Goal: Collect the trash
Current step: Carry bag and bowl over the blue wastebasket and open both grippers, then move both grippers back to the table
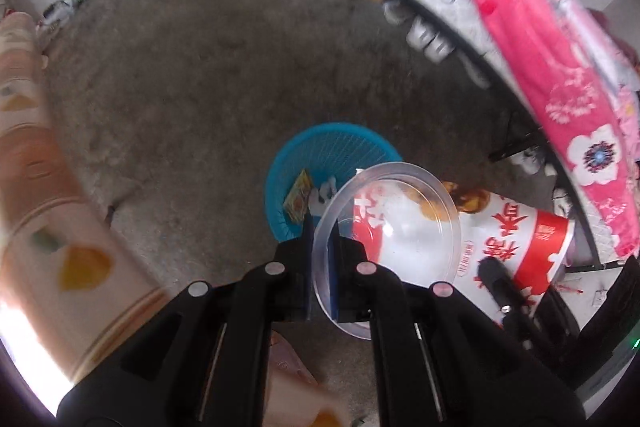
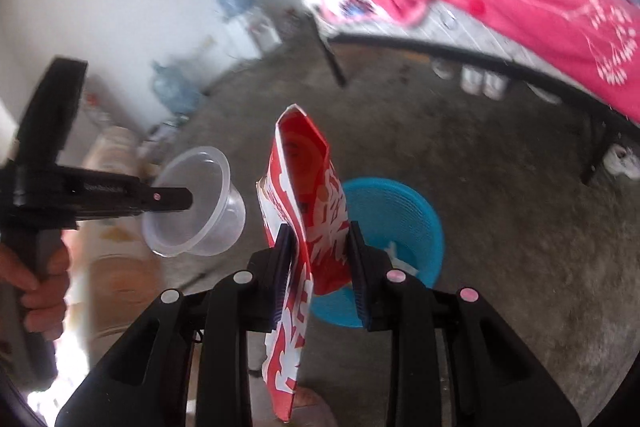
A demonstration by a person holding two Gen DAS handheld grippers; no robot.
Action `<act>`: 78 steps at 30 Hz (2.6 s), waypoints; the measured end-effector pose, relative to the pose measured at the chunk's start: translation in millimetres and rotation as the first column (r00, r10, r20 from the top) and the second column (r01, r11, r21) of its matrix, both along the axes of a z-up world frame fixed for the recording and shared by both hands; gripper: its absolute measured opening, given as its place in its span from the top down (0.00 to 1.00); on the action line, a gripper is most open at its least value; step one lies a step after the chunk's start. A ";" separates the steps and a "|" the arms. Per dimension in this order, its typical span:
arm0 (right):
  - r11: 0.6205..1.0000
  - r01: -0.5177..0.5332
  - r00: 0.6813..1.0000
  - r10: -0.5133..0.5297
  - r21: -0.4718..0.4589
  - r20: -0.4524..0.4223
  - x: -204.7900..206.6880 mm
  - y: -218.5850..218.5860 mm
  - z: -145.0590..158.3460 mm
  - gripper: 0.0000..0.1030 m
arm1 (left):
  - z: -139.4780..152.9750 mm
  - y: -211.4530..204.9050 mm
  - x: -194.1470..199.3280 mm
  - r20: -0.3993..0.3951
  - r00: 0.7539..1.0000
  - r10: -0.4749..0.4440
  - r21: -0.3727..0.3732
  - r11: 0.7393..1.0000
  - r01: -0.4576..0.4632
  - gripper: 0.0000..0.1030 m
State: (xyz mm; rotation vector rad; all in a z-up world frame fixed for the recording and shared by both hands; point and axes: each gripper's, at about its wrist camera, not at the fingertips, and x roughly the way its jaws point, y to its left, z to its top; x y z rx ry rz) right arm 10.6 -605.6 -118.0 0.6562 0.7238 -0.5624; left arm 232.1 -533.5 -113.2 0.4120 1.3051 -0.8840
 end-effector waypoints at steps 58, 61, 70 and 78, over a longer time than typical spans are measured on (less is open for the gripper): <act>0.917 -0.364 0.931 0.353 -0.166 -0.091 35.1 164.7 110.8 0.12 | 194.5 341.8 -53.9 0.304 0.893 0.331 -0.305 0.922 -0.238 0.20; 0.881 -0.426 0.905 0.414 -0.207 -0.104 35.4 204.1 128.6 0.12 | 200.1 397.5 -66.3 0.304 0.867 0.394 -0.330 0.898 -0.292 0.20; 0.769 -0.564 0.823 0.551 -0.301 -0.137 37.8 322.2 155.8 0.06 | 191.4 545.6 -102.5 0.319 0.762 0.563 -0.389 0.811 -0.436 0.19; 0.728 -0.672 0.740 0.669 -0.136 -0.075 49.1 392.6 140.0 0.06 | 146.8 650.2 -118.0 0.255 0.655 0.712 -0.418 0.692 -0.589 0.19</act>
